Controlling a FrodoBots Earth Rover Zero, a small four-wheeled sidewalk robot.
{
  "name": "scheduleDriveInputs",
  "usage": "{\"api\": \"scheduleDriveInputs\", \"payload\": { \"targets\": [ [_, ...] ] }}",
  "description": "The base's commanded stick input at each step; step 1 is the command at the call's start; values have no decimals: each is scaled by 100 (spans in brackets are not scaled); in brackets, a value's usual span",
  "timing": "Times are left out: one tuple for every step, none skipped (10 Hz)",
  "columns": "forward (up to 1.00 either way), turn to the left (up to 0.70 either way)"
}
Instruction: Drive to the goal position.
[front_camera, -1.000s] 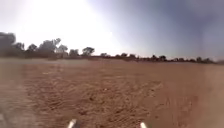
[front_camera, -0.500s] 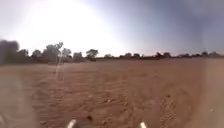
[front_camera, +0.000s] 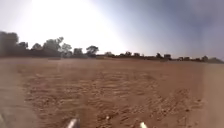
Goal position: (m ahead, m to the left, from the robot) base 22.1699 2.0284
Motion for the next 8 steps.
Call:
{"api": "scheduleDriveInputs", "payload": {
  "targets": [
    [100, 0],
    [100, 0],
    [100, 0],
    [100, 0],
    [100, 0],
    [100, 0],
    [100, 0],
    [100, 0]
  ]
}}
